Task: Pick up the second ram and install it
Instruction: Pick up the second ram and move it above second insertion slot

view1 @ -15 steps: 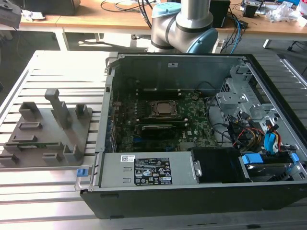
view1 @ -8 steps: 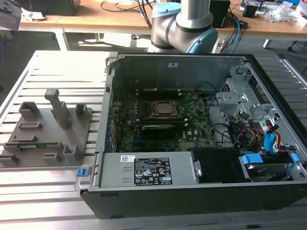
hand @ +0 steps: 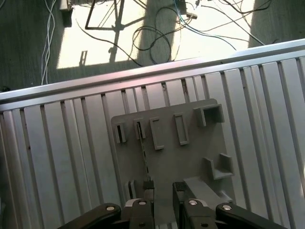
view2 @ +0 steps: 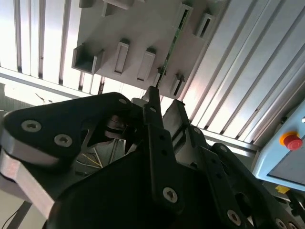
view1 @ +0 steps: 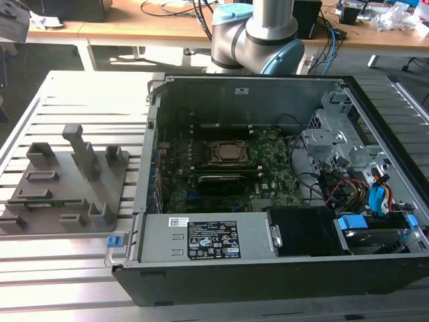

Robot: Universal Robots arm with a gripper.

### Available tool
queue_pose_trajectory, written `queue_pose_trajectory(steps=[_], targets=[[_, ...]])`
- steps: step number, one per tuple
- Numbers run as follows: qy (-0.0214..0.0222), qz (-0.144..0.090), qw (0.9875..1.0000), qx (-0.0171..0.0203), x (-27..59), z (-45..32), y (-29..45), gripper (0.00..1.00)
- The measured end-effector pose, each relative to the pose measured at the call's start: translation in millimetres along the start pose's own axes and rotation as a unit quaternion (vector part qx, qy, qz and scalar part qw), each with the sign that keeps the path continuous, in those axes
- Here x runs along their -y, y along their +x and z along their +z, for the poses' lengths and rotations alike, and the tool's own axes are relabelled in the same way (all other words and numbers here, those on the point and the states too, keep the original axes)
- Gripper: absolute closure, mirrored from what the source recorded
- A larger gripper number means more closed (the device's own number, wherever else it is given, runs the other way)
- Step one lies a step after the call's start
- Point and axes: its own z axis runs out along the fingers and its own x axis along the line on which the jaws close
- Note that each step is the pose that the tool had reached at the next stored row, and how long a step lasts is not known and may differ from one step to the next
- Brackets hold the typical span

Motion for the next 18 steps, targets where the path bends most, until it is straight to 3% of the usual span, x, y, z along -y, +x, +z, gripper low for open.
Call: queue_pose_trajectory(steps=[18], targets=[[-0.0002,-0.002,1.0000,-0.0001,0.9,11.2,0.1,0.70]])
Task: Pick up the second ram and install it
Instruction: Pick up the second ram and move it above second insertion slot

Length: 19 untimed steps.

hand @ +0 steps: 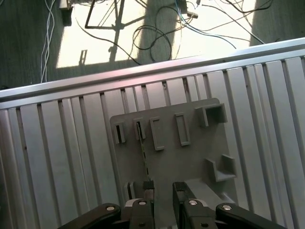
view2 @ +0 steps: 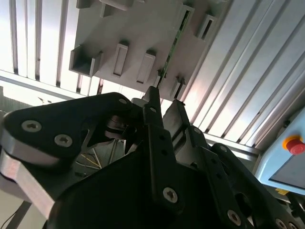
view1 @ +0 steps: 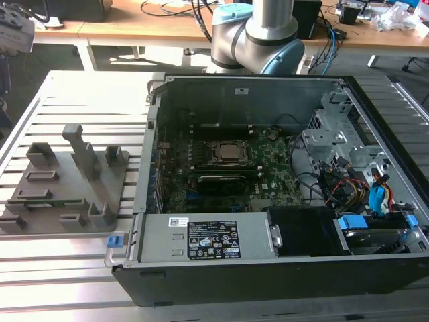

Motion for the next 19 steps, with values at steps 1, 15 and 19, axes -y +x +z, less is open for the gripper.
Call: queue_pose_trajectory(steps=[1,15,19], targets=[[0.0000,0.000,1.0000,0.0000,0.0,0.6,0.0,0.70],[0.0000,-0.002,1.0000,-0.0001,0.3,6.5,0.1,0.70],[0.0000,-0.003,1.0000,-0.0001,0.4,8.0,0.1,0.70]])
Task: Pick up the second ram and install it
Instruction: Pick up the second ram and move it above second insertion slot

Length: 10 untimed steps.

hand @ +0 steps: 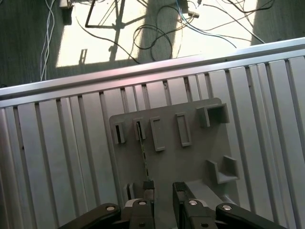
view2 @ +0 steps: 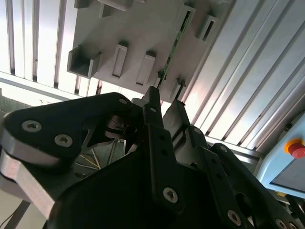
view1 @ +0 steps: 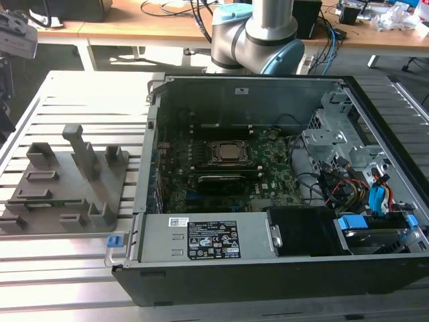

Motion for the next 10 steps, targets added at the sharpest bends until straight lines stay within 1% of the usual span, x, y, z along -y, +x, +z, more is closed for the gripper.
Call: queue_pose_trajectory(steps=[10], targets=[[0.0000,-0.001,1.0000,-0.0001,0.2,4.8,0.1,0.70]])
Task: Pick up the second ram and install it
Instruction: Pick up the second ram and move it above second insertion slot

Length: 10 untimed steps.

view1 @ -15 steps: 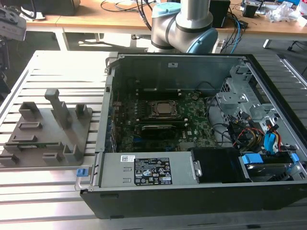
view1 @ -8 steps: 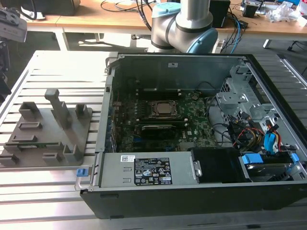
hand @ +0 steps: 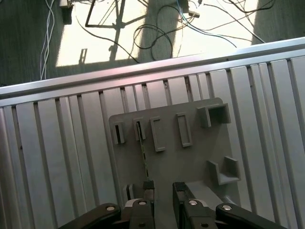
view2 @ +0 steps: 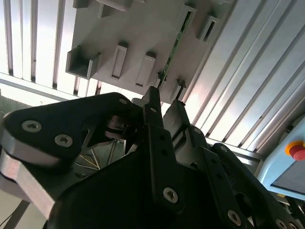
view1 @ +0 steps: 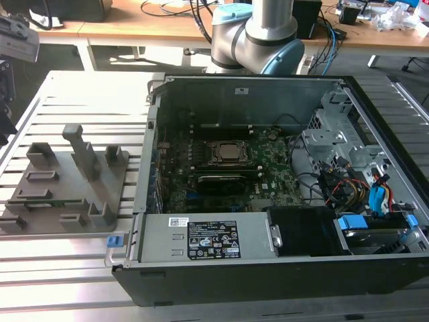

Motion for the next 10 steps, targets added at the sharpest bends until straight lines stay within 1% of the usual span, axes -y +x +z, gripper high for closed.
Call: queue_pose_trajectory(steps=[10], targets=[[0.0000,-0.001,1.0000,-0.0001,0.2,4.2,0.1,0.70]])
